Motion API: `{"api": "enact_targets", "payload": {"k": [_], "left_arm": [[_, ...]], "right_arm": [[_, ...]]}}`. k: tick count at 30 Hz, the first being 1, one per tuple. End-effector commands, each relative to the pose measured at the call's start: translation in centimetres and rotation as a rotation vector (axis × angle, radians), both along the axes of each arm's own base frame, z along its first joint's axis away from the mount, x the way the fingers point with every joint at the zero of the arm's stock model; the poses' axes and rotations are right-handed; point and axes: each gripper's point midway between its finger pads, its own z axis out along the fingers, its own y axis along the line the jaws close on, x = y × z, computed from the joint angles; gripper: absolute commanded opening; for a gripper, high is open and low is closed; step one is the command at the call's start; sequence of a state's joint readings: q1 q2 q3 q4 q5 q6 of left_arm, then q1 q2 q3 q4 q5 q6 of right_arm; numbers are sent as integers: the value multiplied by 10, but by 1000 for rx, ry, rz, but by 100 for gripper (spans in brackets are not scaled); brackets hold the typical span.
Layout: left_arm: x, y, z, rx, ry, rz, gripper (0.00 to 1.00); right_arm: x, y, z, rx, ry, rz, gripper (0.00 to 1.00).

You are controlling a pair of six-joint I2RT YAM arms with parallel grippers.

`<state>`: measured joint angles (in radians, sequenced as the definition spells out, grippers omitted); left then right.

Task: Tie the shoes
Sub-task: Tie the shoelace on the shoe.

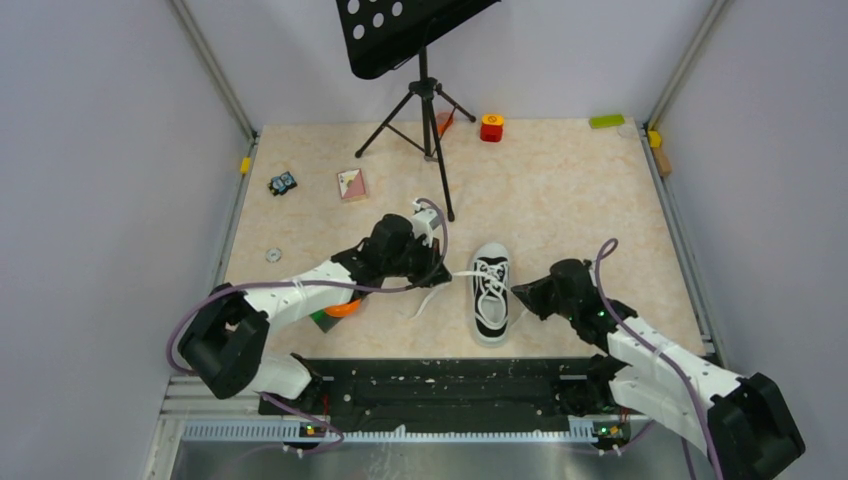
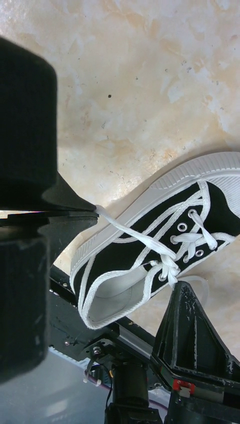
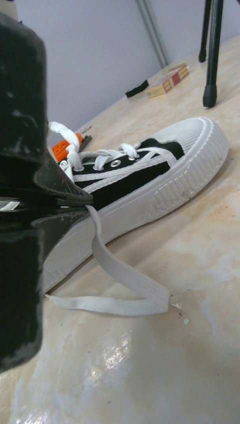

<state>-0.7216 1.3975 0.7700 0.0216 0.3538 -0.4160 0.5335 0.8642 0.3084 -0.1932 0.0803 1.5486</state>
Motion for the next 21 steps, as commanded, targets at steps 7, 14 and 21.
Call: {"api": "enact_targets", "payload": {"k": [7, 14, 21], "left_arm": [[-17, 12, -11, 28, 56, 1, 0], [-26, 25, -20, 79, 90, 23, 0], [-27, 26, -21, 74, 103, 37, 0]], "right_arm": [[11, -18, 22, -69, -97, -45, 0], [21, -26, 44, -158, -169, -35, 0], [31, -25, 63, -217, -233, 6, 0]]}}
